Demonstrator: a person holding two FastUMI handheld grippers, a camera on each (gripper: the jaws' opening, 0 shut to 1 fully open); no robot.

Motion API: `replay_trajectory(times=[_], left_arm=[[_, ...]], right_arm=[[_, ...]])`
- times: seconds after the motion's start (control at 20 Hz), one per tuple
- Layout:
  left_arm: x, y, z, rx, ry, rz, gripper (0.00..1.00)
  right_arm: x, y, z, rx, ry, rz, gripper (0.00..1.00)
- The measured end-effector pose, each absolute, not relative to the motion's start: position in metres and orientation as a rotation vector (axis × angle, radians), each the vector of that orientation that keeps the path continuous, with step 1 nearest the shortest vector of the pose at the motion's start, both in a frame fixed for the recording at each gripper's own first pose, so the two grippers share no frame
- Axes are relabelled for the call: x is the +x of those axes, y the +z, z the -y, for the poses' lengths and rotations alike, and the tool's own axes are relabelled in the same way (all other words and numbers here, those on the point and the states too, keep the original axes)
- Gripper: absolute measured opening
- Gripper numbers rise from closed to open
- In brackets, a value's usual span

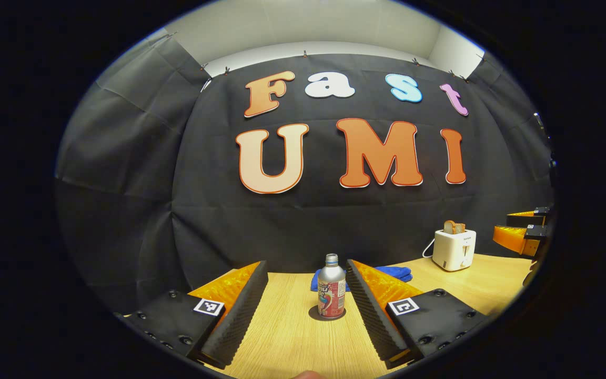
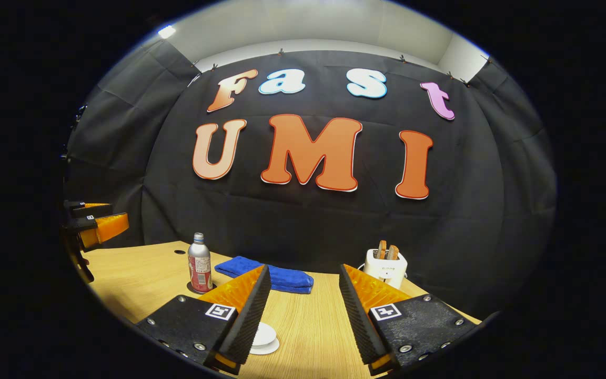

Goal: Open the teacup lid with one hand, grasp the water bottle and pour water into the teacup with the other hand; after pouring, place the water bottle on the coaster and then close the teacup lid.

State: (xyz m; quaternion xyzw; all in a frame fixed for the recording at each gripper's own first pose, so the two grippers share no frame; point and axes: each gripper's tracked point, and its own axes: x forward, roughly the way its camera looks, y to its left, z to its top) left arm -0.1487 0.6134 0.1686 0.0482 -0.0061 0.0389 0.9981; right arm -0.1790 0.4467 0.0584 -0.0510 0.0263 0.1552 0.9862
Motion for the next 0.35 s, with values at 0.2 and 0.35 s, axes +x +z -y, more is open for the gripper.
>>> replay_trajectory(times=[0.2, 0.35], left_arm=[[-0.1493, 0.1706, -0.6087, 0.097, 0.072, 0.017, 1.0], [-0.1507, 0.1721, -0.6066, 0.098, 0.073, 0.022, 1.0]], right_arm=[[-0.1811, 0.0598, -0.4478, -0.102, 0.319, -0.048, 0.78], [-0.1833, 0.0602, -0.4468, -0.1, 0.321, -0.047, 0.78]])
